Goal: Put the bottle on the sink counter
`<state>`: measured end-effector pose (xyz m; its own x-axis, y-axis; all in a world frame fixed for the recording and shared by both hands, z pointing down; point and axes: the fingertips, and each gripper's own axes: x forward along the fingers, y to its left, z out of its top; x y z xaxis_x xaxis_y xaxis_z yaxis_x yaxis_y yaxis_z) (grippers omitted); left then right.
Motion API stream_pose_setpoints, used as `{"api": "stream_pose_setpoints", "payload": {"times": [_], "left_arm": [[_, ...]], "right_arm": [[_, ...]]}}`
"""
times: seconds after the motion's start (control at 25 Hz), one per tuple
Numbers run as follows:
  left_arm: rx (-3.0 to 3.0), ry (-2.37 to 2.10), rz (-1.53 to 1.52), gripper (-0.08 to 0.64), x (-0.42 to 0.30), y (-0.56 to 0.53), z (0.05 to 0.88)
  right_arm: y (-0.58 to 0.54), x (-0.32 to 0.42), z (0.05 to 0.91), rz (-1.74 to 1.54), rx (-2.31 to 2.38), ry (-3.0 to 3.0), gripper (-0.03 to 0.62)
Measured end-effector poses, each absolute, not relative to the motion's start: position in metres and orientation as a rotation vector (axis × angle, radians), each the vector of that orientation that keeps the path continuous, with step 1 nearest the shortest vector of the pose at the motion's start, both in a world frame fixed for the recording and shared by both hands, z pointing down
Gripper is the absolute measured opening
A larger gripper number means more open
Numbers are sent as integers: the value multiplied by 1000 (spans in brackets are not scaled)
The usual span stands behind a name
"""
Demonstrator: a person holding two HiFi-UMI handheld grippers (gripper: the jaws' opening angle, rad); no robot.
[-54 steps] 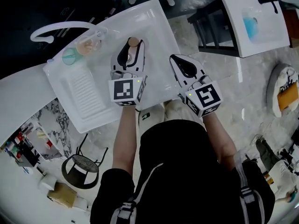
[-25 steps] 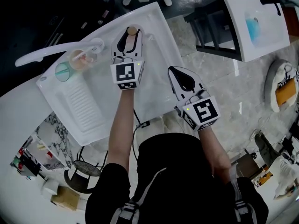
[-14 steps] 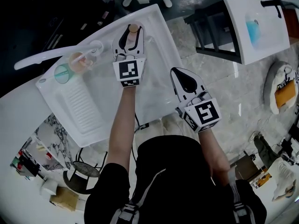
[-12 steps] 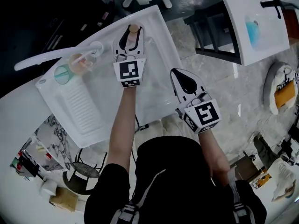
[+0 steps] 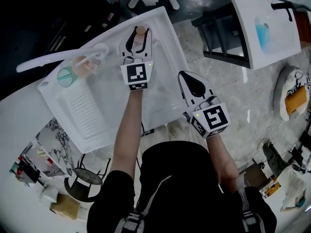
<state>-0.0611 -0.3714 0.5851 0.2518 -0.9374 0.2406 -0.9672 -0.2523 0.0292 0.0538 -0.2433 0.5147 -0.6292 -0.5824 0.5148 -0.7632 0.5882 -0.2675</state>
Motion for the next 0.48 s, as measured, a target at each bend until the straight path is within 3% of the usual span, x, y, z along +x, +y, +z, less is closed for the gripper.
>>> {"api": "stream_pose_setpoints", "payload": {"times": [0.48], "left_arm": [[2303, -1824, 265, 180, -59, -359, 581]], "right_arm": [[-236, 66, 505, 642, 1086, -2458, 5]]}}
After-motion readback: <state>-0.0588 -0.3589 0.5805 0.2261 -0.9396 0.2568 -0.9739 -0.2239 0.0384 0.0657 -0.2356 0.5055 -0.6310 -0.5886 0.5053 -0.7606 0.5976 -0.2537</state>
